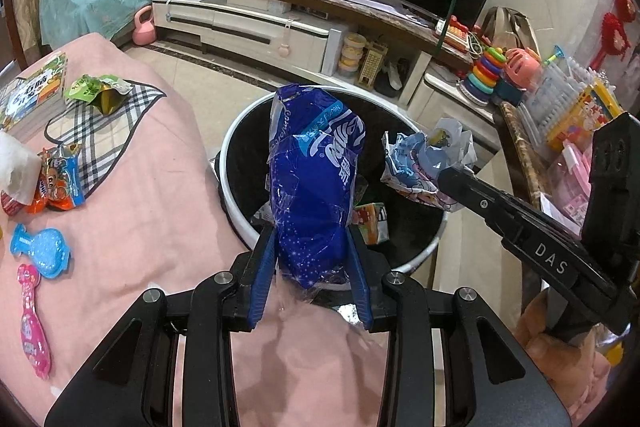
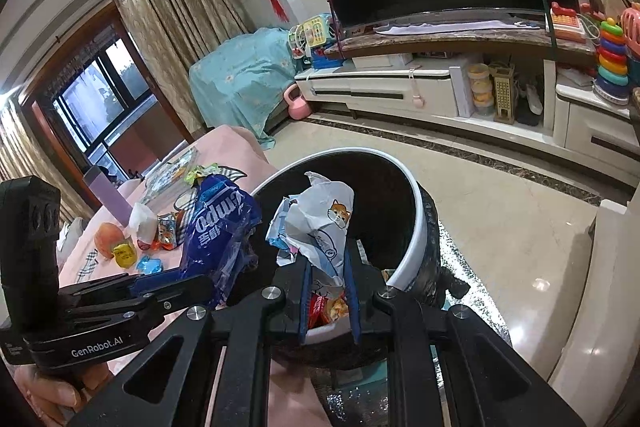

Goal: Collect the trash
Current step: 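Carry the blue bag and white wrapper with both tools over the bin, then open both tools to drop the blue bag and white wrapper into the bin, then move both open tools back over the table toward the remaining wrappers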

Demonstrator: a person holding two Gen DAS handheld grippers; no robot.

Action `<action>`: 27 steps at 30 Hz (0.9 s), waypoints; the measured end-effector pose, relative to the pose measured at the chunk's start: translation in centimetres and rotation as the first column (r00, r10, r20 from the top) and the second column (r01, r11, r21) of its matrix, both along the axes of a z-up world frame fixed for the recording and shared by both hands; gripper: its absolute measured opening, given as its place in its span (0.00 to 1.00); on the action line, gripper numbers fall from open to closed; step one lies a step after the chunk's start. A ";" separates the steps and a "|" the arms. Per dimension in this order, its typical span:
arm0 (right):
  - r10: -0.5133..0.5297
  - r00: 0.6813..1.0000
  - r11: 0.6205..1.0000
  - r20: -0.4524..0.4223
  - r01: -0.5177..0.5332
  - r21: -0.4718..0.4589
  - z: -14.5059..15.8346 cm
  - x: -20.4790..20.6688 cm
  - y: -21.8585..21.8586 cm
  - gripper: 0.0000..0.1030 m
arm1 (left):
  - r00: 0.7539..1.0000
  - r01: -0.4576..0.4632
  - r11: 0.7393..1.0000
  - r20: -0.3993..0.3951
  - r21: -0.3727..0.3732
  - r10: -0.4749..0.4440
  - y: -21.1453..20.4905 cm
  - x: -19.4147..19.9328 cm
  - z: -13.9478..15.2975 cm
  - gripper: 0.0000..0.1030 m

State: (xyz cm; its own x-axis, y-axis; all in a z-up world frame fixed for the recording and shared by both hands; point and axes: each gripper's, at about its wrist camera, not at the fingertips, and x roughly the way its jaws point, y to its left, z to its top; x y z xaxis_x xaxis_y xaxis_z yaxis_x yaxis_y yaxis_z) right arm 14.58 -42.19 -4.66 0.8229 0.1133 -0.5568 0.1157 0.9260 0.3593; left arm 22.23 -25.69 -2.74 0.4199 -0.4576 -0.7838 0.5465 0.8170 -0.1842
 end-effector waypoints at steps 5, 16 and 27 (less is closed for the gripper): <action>0.000 1.000 1.000 -0.018 0.000 0.004 -0.2 0.9 -0.3 0.23 | 1.000 -0.015 1.000 0.002 -0.006 0.015 -0.1 0.4 -0.1 0.46; -0.001 1.000 0.999 -0.006 0.001 0.037 -0.1 0.7 -0.3 0.57 | 0.993 -0.114 0.992 0.011 -0.054 0.114 4.0 0.1 -0.4 0.65; 0.099 0.994 0.995 0.043 -0.101 0.029 0.9 0.6 5.3 0.89 | 0.967 -0.251 0.967 0.031 -0.051 0.253 11.9 -2.4 -1.5 0.68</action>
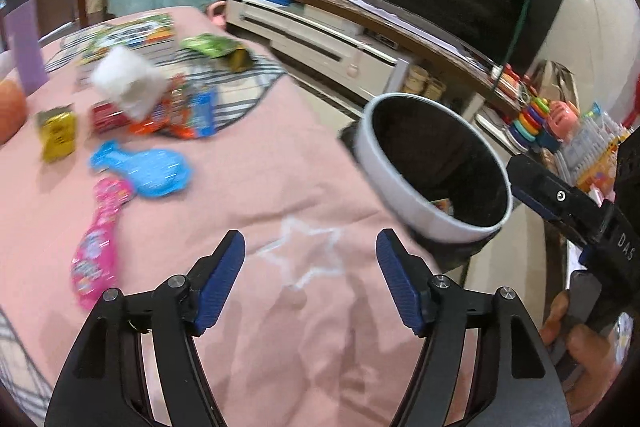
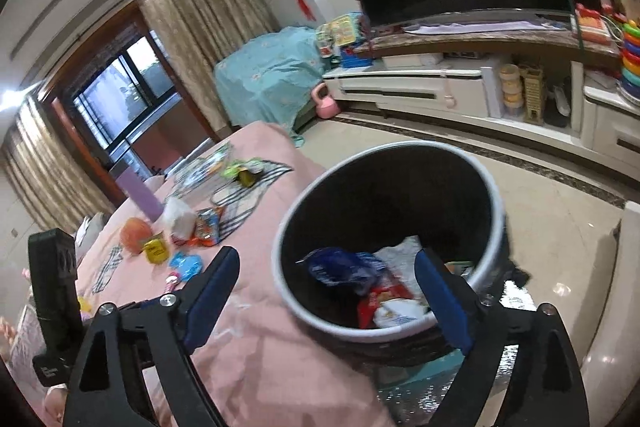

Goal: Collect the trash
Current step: 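Move both open tools back over the table toward the remaining wrappers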

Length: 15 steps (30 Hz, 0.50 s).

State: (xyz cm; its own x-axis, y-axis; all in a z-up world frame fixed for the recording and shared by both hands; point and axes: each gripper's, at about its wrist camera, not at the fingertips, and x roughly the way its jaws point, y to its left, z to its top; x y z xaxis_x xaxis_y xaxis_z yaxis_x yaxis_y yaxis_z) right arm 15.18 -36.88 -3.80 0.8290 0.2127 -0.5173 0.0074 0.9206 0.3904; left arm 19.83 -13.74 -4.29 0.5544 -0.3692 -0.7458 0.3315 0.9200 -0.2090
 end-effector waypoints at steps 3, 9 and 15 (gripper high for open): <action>0.032 0.999 0.999 -0.006 -0.032 -0.001 -0.1 0.4 1.8 0.90 | 0.999 -0.048 0.999 0.004 -0.006 0.048 2.5 -0.5 -0.1 0.68; 0.100 0.995 0.995 -0.029 -0.101 -0.016 -0.7 1.2 5.7 0.90 | 0.989 -0.149 0.989 0.023 -0.003 0.149 7.6 -1.4 -0.2 0.76; 0.166 0.985 0.986 -0.046 -0.167 -0.027 -1.2 2.1 9.3 0.90 | 0.968 -0.249 0.969 0.015 -0.002 0.249 12.1 -1.7 -1.0 0.81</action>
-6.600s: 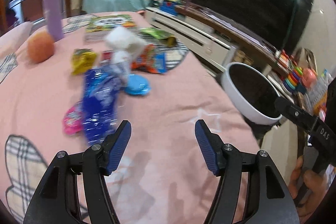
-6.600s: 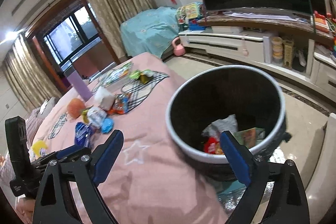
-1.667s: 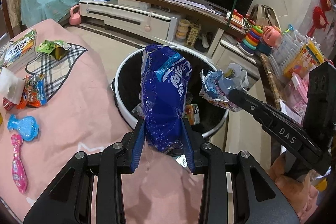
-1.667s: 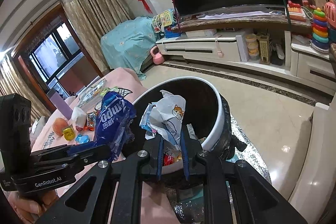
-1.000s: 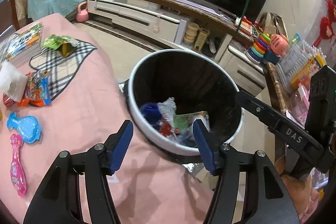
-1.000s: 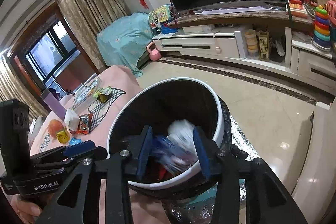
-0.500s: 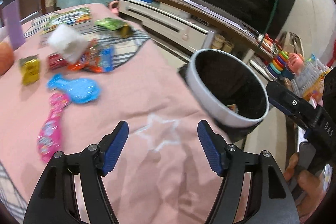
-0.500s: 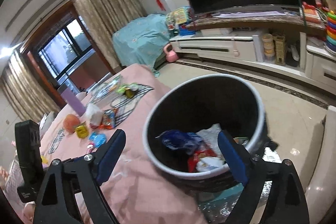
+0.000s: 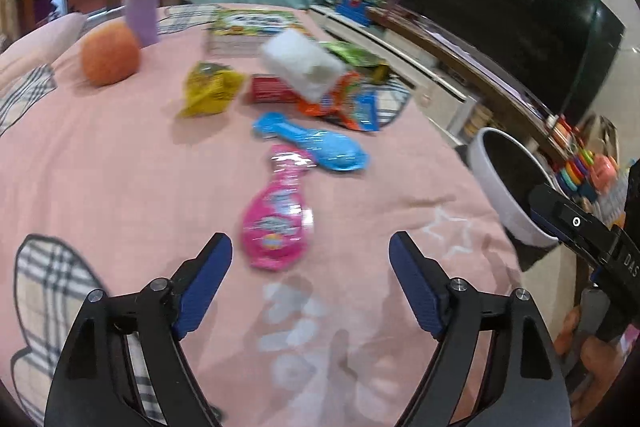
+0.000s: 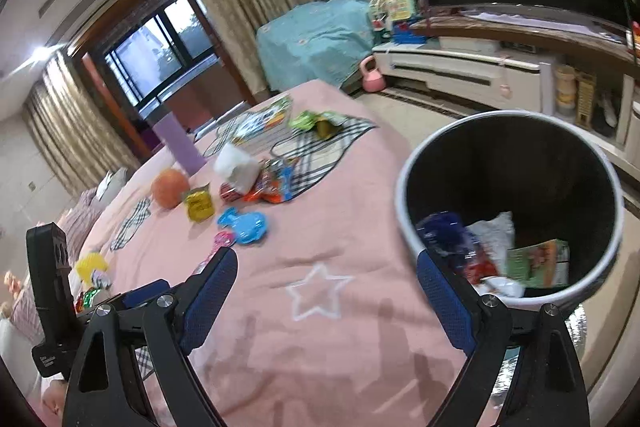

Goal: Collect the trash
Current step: 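Move both open tools back over the table toward the remaining wrappers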

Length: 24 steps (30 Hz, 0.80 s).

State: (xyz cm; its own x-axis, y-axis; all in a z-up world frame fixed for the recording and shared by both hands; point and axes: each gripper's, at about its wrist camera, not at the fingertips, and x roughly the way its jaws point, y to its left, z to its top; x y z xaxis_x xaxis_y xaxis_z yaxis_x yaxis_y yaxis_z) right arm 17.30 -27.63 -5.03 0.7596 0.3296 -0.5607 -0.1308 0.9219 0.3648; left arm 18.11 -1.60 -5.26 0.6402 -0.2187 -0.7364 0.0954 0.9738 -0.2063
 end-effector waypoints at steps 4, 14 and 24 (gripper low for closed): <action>0.026 1.000 1.000 -0.014 -0.026 -0.015 -0.5 0.6 2.0 0.92 | 0.999 -0.044 0.999 0.003 -0.005 0.044 2.3 -0.2 -0.3 0.82; 0.070 0.997 0.997 -0.019 -0.070 -0.029 -1.4 2.8 5.6 0.92 | 0.995 -0.098 0.995 0.027 0.014 0.098 5.7 0.5 -0.7 0.83; 0.083 0.995 0.995 -0.050 -0.086 -0.053 -1.7 6.3 7.0 0.91 | 0.994 -0.112 0.993 0.022 0.029 0.111 7.0 3.4 -1.0 0.83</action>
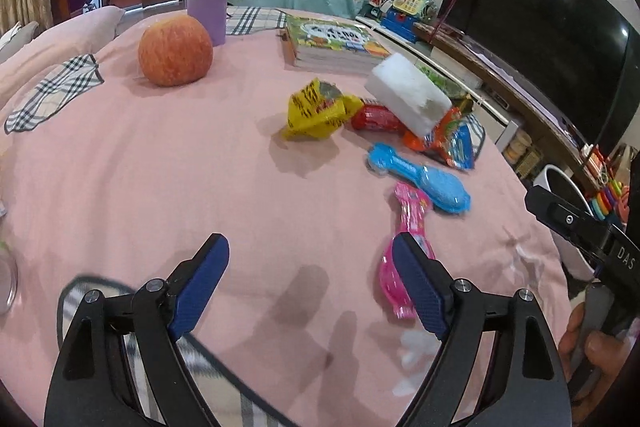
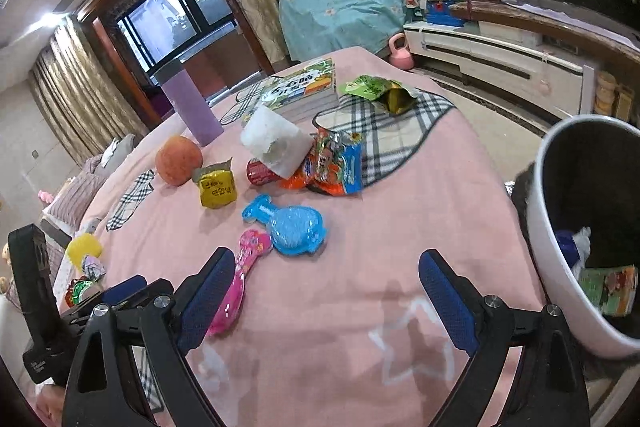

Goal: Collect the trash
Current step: 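Move both open tools back over the table toward the remaining wrappers, then grasp the yellow chip bag with the left tool while the right tool grasps the orange snack bag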

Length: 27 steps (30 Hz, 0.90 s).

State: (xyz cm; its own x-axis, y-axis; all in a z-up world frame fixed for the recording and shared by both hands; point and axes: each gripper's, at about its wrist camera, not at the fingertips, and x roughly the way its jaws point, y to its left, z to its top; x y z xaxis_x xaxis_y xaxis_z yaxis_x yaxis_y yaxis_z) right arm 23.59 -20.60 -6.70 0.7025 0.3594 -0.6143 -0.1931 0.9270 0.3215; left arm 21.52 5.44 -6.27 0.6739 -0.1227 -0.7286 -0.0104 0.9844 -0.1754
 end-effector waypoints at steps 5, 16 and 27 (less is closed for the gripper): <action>0.008 1.000 1.000 -0.002 -0.008 0.010 0.1 2.2 0.3 0.91 | 1.000 0.001 1.000 0.010 0.012 -0.001 0.2 2.3 0.4 0.83; 0.060 0.997 0.998 -0.051 -0.061 -0.027 -1.2 7.6 1.4 0.90 | 0.999 0.053 0.998 0.002 0.034 -0.053 -0.2 8.2 -0.2 0.83; 0.082 0.990 0.996 -0.115 -0.086 -0.029 -2.7 11.3 1.6 0.71 | 0.995 0.101 0.994 0.015 0.029 -0.102 -1.2 10.5 -0.8 0.76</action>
